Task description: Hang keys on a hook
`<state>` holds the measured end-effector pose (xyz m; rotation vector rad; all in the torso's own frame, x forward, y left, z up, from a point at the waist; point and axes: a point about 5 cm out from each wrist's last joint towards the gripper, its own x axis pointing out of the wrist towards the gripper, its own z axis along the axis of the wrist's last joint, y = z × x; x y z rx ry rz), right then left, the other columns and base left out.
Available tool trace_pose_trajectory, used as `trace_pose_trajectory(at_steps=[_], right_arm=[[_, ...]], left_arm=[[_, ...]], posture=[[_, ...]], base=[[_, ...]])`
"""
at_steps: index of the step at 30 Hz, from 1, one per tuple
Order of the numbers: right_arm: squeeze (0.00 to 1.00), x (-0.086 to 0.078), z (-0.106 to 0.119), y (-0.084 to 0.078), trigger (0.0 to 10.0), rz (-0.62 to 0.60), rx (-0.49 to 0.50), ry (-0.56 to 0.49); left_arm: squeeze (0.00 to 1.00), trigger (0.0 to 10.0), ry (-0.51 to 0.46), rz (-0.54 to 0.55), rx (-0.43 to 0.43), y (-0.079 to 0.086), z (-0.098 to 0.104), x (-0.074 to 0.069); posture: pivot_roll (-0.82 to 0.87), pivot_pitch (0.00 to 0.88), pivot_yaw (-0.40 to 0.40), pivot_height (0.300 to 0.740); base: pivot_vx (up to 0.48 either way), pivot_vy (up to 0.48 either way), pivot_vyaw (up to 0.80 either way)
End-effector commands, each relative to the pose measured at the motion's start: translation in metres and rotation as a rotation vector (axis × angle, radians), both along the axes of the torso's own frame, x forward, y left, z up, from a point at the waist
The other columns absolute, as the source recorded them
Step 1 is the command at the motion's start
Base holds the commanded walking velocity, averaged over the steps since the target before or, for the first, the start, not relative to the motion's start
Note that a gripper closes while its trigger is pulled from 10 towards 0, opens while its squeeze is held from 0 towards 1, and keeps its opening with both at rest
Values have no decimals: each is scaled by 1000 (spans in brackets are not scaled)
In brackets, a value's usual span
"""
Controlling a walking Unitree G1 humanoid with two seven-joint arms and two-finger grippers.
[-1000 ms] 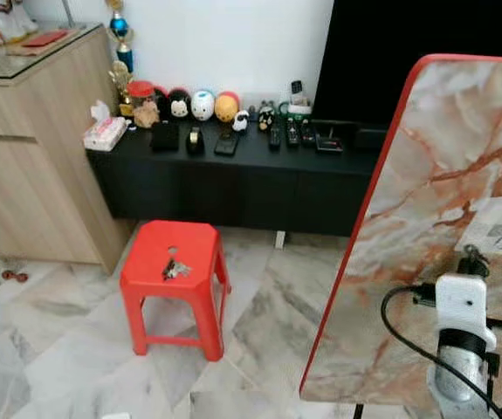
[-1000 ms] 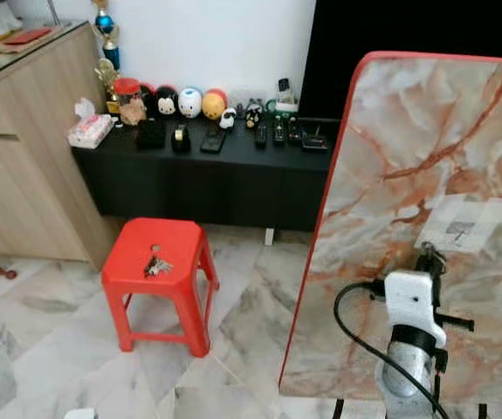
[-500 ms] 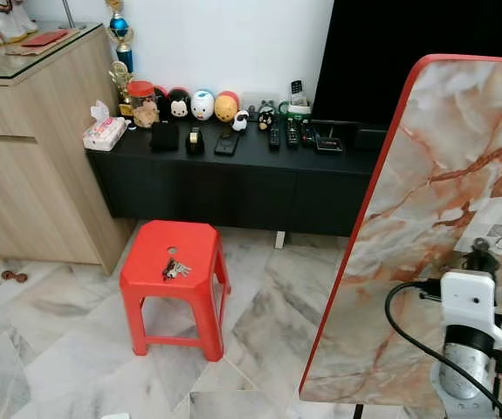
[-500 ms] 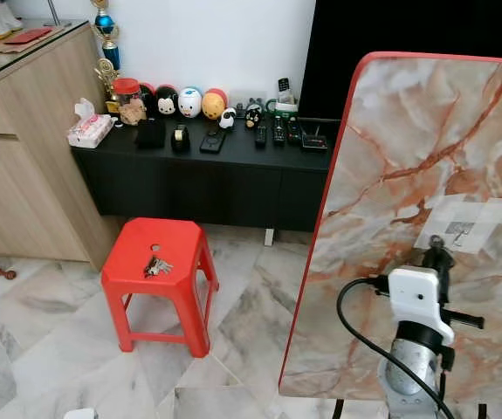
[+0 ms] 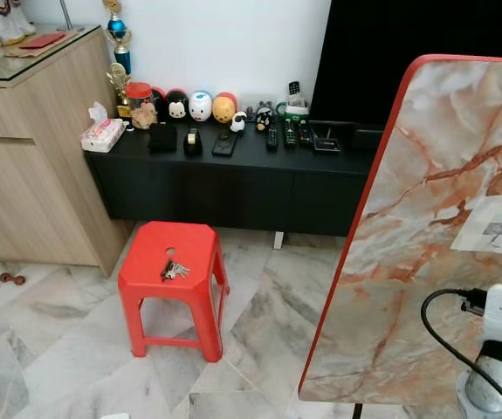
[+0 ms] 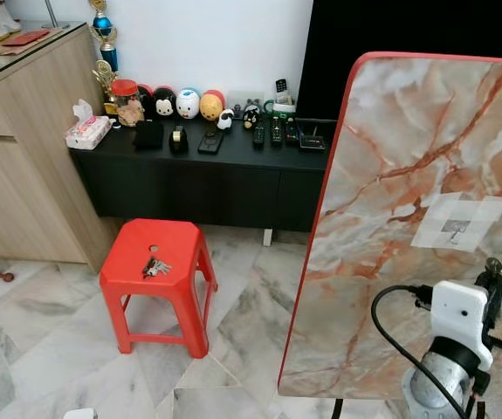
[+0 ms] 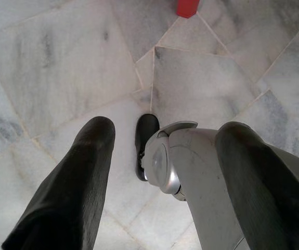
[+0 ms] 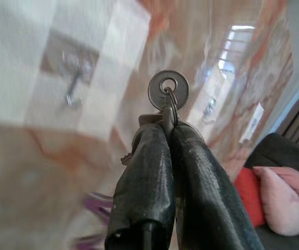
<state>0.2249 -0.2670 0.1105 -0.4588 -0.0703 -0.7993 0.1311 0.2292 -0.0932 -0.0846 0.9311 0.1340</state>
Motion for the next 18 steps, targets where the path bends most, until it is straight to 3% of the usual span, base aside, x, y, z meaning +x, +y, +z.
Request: trace_pose_trajectory(at_steps=[1,18], right_arm=[[0,4,3,-3,10000,3,8,-6],[0,21,7,-6,10000,31,25,-28]], left_arm=[[0,10000,5,-11,0,-1,0,0],[0,10000,9,-41,5,-2,0,0]], posture=[[104,0,-59,740],[108,0,-59,740]], base=[[0,0,0],[0,0,0]])
